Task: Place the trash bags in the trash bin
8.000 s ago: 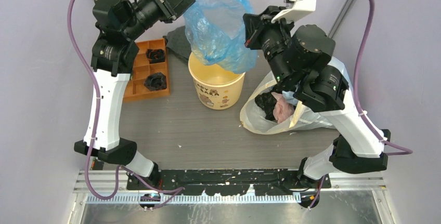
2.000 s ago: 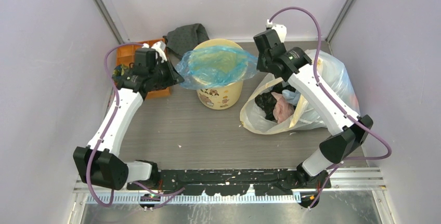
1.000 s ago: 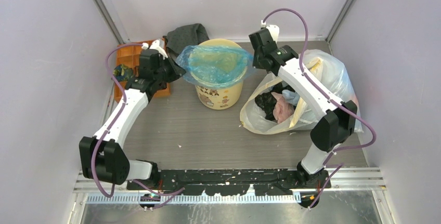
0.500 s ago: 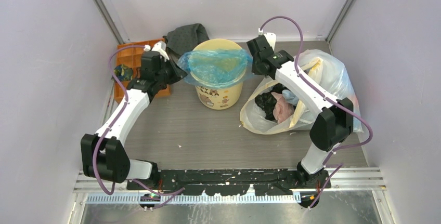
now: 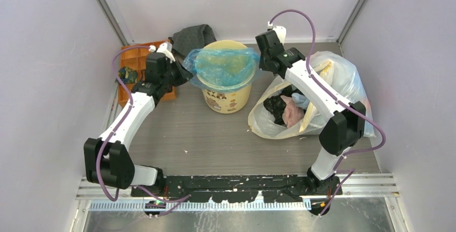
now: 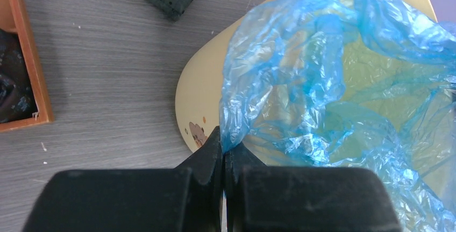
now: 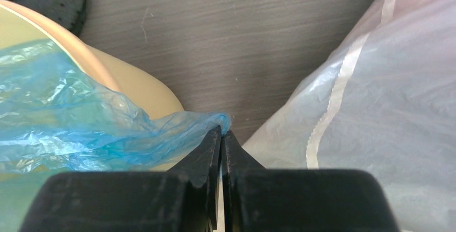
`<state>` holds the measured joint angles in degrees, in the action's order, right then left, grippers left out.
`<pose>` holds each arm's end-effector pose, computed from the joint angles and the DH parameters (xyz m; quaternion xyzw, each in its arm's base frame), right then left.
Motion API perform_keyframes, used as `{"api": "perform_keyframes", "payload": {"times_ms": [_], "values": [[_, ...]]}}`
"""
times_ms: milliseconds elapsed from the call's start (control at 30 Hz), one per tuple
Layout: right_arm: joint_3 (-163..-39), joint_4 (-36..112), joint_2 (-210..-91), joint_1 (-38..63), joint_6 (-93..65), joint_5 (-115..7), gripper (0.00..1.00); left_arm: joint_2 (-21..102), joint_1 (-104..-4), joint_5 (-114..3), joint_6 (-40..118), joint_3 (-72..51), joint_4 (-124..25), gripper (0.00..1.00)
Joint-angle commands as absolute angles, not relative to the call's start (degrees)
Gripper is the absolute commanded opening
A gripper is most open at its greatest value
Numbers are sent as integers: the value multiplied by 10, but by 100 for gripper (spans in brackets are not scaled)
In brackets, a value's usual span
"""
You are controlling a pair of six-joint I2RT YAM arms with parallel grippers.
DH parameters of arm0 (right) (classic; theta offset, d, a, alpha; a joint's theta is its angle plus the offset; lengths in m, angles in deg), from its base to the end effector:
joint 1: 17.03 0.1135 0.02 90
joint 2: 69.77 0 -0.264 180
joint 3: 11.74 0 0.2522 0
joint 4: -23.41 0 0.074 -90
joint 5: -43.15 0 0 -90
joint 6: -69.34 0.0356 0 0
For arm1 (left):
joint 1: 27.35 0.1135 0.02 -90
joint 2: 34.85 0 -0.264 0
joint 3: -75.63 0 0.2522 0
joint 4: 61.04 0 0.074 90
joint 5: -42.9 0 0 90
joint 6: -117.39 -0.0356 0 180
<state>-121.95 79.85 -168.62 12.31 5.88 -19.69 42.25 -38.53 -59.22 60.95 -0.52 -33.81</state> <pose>0.3414 0.1733 0.3492 0.0677 0.9002 -0.0177 0.4297 0.3018 -0.0673 0.3153 -0.1124 0.8475 -0.2782 0.4379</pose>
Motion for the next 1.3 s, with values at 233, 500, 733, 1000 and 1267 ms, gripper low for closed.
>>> {"api": "perform_keyframes", "payload": {"times_ms": [233,500,733,1000,1267], "values": [[-1283,769,-1712,120,21,-168,11,433,-384,-571,580,-11,-438,1],[-1276,760,-1723,117,12,-171,32,461,-385,-572,567,-37,-430,2],[-1282,779,-1670,118,13,-185,53,463,-384,-567,560,-52,-429,11],[-1280,795,-1607,119,-18,-259,65,484,-384,-573,560,-86,-428,14],[-1322,789,-1620,156,-105,-301,75,493,-384,-574,559,-88,-425,14]]}}
